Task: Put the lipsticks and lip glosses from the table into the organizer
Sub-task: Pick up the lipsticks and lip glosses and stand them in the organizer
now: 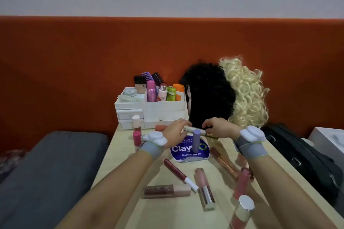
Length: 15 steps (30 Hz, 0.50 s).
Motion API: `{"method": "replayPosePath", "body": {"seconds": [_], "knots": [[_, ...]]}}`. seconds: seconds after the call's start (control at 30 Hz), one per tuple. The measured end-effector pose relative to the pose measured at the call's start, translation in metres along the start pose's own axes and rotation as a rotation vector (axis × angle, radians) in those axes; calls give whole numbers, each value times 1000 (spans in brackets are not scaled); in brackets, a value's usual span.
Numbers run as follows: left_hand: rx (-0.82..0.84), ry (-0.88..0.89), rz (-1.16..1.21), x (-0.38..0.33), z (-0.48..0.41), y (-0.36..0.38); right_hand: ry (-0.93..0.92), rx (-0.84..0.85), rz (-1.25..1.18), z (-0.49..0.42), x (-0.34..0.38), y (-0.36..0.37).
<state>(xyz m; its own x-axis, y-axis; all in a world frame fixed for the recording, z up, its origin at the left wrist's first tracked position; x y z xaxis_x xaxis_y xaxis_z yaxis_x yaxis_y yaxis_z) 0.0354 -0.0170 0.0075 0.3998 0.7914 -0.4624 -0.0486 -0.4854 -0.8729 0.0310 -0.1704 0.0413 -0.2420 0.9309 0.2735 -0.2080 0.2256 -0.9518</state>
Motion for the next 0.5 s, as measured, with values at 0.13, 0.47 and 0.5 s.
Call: {"method": "replayPosePath", "body": {"seconds": [0.13,0.47,0.5], "knots": [[57,52,-130,-6,-25,6,18,27,68,-2,-8,8],[209,118,-411,-5,-46,37,-28,47,173,-8,-13,23],[216,116,-434,-5,-47,38,-33,38,168,-8,-13,23]]}}
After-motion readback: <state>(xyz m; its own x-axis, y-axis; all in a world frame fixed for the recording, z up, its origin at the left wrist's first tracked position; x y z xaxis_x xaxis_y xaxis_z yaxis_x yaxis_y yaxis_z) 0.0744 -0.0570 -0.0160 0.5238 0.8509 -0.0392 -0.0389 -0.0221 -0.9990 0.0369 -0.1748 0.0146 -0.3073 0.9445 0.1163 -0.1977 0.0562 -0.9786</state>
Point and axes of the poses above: each hand's wrist, its own z-axis away from the middle knuckle, its own y-axis out of the palm, x = y × z, the point moved 4 cm from there along -z, towards the middle knuckle, and after that the axes turned 4 degrees about -y, right-handed, at the moved point
